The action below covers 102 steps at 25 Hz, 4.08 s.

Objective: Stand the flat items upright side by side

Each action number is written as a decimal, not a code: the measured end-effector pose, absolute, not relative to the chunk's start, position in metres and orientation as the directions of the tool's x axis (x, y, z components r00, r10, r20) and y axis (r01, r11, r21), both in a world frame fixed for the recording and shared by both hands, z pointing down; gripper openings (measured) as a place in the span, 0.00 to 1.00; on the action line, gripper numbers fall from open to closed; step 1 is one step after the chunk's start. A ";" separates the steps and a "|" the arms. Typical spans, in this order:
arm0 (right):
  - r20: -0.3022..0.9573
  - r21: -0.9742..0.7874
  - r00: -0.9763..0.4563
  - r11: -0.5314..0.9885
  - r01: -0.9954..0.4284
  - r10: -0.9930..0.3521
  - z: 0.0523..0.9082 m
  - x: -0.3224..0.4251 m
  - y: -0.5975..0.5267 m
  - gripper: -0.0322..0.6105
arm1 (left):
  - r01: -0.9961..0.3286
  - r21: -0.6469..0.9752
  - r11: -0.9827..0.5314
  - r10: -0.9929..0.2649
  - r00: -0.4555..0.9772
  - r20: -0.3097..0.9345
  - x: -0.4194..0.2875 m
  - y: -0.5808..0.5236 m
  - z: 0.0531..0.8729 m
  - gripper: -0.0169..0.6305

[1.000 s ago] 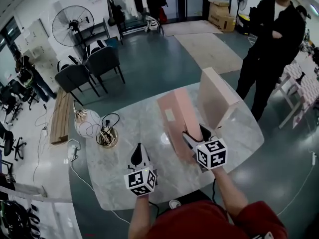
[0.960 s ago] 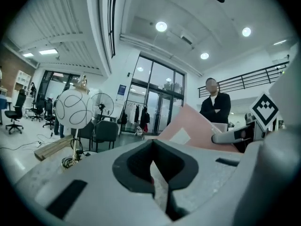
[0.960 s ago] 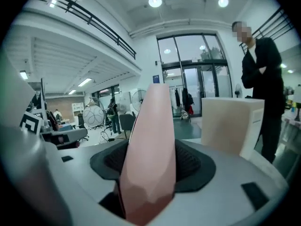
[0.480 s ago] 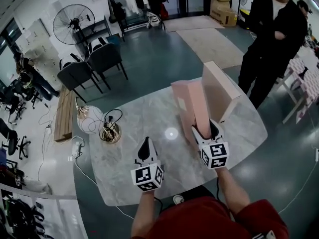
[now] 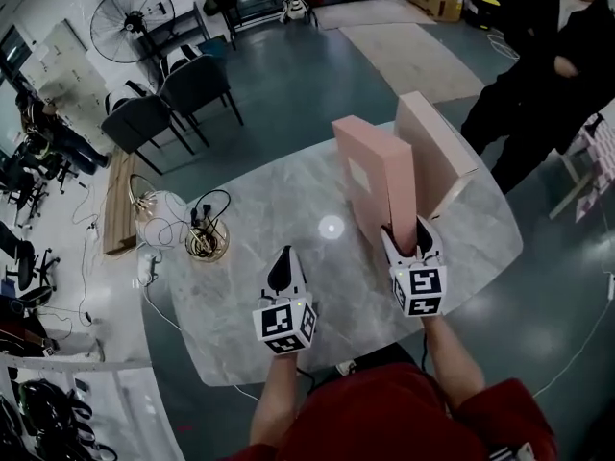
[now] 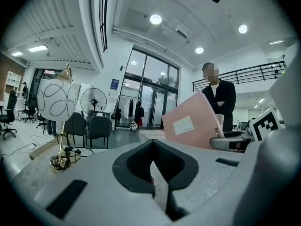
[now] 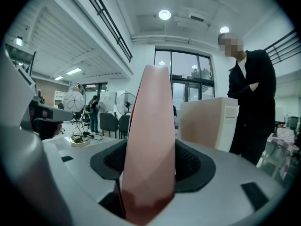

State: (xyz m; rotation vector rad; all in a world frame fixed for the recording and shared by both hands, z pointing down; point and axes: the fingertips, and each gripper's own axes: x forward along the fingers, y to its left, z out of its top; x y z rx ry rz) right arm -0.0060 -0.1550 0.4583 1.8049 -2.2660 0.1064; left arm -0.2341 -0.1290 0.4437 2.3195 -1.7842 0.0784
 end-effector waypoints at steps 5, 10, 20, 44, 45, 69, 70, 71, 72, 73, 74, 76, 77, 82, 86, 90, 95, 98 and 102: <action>0.317 0.078 -0.175 0.209 -0.975 -0.932 0.486 0.013 -0.161 0.49 | -0.953 0.136 -0.269 -0.934 0.293 0.204 -0.216 -0.137 0.455 0.03; 0.353 0.054 -0.158 0.188 -0.981 -0.922 0.515 0.024 -0.169 0.49 | -0.947 0.123 -0.296 -0.923 0.317 0.217 -0.205 -0.144 0.461 0.03; 0.364 0.052 -0.140 0.170 -0.984 -0.921 0.547 0.041 -0.192 0.49 | -0.946 0.097 -0.310 -0.920 0.324 0.219 -0.202 -0.160 0.472 0.03; 0.388 0.065 -0.073 0.107 -0.992 -0.919 0.558 0.062 -0.208 0.54 | -0.942 0.091 -0.323 -0.913 0.335 0.231 -0.185 -0.149 0.475 0.03; 0.387 0.060 -0.080 0.111 -0.992 -0.919 0.557 0.060 -0.203 0.55 | -0.944 0.087 -0.319 -0.916 0.331 0.226 -0.186 -0.146 0.472 0.03; -0.045 0.016 -0.191 0.190 -0.982 -0.981 0.320 0.090 -0.055 0.19 | -0.978 0.020 -0.209 -0.977 0.208 -0.039 -0.206 -0.049 0.337 0.03; -0.057 0.011 -0.191 0.191 -0.982 -0.980 0.314 0.094 -0.054 0.15 | -0.977 0.012 -0.211 -0.977 0.210 -0.045 -0.201 -0.046 0.332 0.03; -0.068 0.005 -0.194 0.194 -0.981 -0.979 0.308 0.099 -0.054 0.12 | -0.977 0.001 -0.211 -0.976 0.211 -0.051 -0.195 -0.043 0.327 0.03; -0.078 0.000 -0.198 0.199 -0.980 -0.977 0.303 0.104 -0.054 0.09 | -0.978 -0.012 -0.208 -0.976 0.208 -0.057 -0.189 -0.040 0.322 0.03; -0.087 -0.002 -0.204 0.205 -0.979 -0.975 0.298 0.109 -0.054 0.07 | -0.979 -0.024 -0.201 -0.977 0.202 -0.064 -0.183 -0.039 0.317 0.03; -0.096 -0.002 -0.214 0.215 -0.977 -0.972 0.294 0.114 -0.055 0.06 | -0.981 -0.035 -0.190 -0.979 0.192 -0.073 -0.178 -0.038 0.312 0.03; -0.112 -0.002 -0.243 0.244 -0.970 -0.964 0.289 0.122 -0.057 0.05 | -0.986 -0.043 -0.163 -0.982 0.167 -0.093 -0.170 -0.036 0.304 0.03; -0.117 -0.002 -0.257 0.259 -0.966 -0.959 0.287 0.127 -0.059 0.05 | -0.987 -0.042 -0.153 -0.982 0.157 -0.102 -0.166 -0.036 0.301 0.03; -0.131 -0.011 -0.302 0.306 -0.952 -0.944 0.281 0.146 -0.064 0.05 | -0.989 -0.056 -0.136 -0.984 0.141 -0.112 -0.139 -0.034 0.293 0.03; -0.136 -0.003 -0.323 0.326 -0.945 -0.937 0.277 0.153 -0.070 0.05 | -0.991 -0.059 -0.120 -0.985 0.127 -0.120 -0.128 -0.034 0.288 0.03; -0.145 0.003 -0.336 0.339 -0.941 -0.931 0.274 0.158 -0.075 0.05 | -0.992 -0.059 -0.109 -0.985 0.115 -0.125 -0.123 -0.037 0.288 0.03; -0.142 0.029 -0.349 0.349 -0.937 -0.926 0.274 0.156 -0.078 0.05 | -0.992 -0.059 -0.115 -0.984 0.122 -0.130 -0.117 -0.043 0.287 0.03; -0.136 0.036 -0.359 0.357 -0.933 -0.923 0.277 0.155 -0.079 0.05 | -0.991 -0.056 -0.121 -0.984 0.128 -0.127 -0.115 -0.046 0.289 0.03; -0.129 0.042 -0.364 0.362 -0.931 -0.922 0.280 0.159 -0.080 0.05 | -0.991 -0.052 -0.127 -0.984 0.133 -0.121 -0.110 -0.047 0.291 0.03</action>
